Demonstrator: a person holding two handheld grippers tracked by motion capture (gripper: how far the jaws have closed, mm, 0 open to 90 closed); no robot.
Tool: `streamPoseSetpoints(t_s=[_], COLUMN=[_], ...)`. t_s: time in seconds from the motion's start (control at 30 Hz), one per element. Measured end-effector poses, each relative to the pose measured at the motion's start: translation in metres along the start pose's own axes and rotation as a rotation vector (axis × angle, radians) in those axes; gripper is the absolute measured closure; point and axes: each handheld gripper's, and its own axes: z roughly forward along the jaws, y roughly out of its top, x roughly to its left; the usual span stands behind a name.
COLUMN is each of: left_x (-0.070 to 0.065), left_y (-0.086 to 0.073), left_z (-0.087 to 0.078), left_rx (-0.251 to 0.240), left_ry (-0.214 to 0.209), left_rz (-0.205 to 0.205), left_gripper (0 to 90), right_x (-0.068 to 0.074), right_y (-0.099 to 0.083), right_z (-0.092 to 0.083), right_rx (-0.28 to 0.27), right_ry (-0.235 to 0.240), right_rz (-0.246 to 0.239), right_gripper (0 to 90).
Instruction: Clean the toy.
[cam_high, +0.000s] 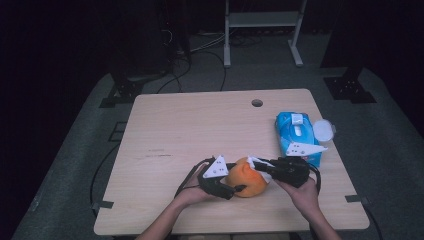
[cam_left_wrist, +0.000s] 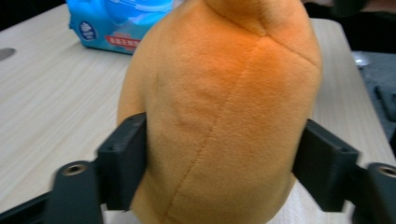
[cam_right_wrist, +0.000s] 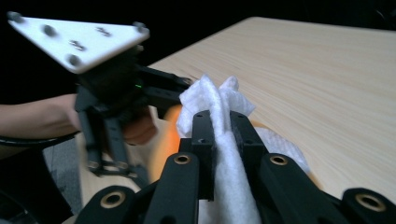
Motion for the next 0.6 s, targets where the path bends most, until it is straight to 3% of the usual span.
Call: streamPoseSetpoints(t_s=[0.1, 0.2, 0.23, 0.33, 0.47, 0.6], left_x=[0.000, 0.002, 0.003, 0.001, 0.003, 0.004], left_y=[0.001, 0.002, 0.003, 0.006, 0.019, 0.025], left_z=[-0.003, -0.004, -0.004, -0.006, -0.019, -0.031], left_rx=[-0.018, -0.034, -0.036, -0.043, -0.063, -0.051], left_ry=[0.010, 0.010, 0.012, 0.028, 0.070, 0.127], left_rz=[-0.015, -0.048, -0.050, -0.039, -0.010, 0.022], left_gripper=[33.4, 34.9, 35.2, 36.5, 37.1, 37.8], right_x=[0.003, -0.012, -0.019, -0.029, -0.016, -0.019], right_y=[0.003, -0.002, -0.005, -0.009, -0.002, -0.002], right_z=[-0.001, -0.006, -0.008, -0.012, -0.011, -0.008], right_rx=[0.000, 0.007, 0.008, -0.002, -0.047, -0.065], right_ry=[-0.014, -0.067, -0.080, -0.080, -0.085, -0.065], right_rz=[-0.026, -0.006, 0.021, 0.082, 0.027, 0.048], right_gripper=[80.8, 80.7, 80.7, 80.7, 80.7, 80.6])
